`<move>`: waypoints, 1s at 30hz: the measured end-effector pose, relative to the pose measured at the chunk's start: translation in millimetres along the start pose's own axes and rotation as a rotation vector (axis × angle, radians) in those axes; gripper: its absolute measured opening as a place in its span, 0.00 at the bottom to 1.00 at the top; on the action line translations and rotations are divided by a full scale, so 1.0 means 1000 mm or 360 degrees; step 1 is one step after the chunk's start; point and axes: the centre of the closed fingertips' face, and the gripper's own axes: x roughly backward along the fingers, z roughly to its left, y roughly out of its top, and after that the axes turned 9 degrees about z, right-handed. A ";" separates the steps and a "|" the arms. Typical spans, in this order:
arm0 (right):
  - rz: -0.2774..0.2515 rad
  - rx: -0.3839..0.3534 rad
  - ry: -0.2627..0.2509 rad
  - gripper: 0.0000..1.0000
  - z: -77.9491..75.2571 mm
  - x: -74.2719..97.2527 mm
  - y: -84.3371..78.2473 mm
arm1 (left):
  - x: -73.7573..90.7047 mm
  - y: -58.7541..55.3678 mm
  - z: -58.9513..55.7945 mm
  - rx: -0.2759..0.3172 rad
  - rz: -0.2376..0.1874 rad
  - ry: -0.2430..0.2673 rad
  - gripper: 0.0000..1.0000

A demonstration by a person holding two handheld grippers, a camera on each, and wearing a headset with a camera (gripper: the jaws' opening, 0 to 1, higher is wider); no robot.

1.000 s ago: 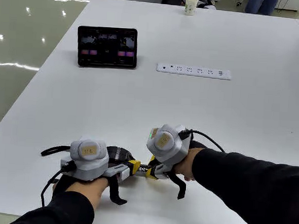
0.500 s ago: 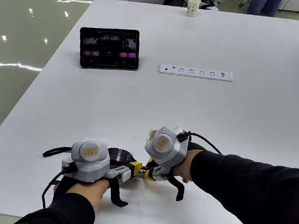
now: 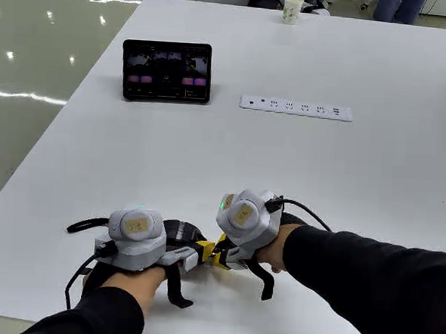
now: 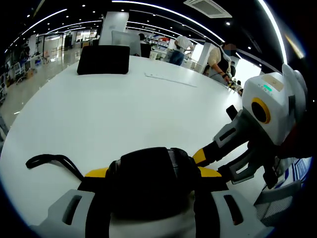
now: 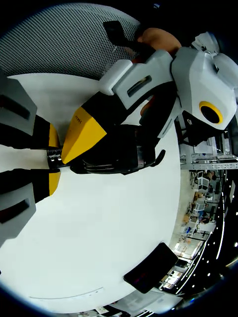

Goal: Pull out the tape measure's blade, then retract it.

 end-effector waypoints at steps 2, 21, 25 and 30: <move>-0.0002 0.0007 0.0000 0.11 0.000 0.000 0.001 | 0.000 0.000 0.000 0.0002 0.0000 -0.0001 0.63; -0.0015 0.0066 -0.0045 0.12 0.001 -0.005 0.009 | -0.001 0.000 0.000 -0.0003 -0.0008 -0.0002 0.63; -0.0016 0.0033 -0.0070 0.13 0.000 -0.005 0.009 | -0.001 0.001 0.000 -0.0005 -0.0016 0.0001 0.63; -0.0006 0.0019 -0.0082 0.13 0.000 -0.005 0.009 | -0.001 0.001 0.000 -0.0008 -0.0017 0.0001 0.63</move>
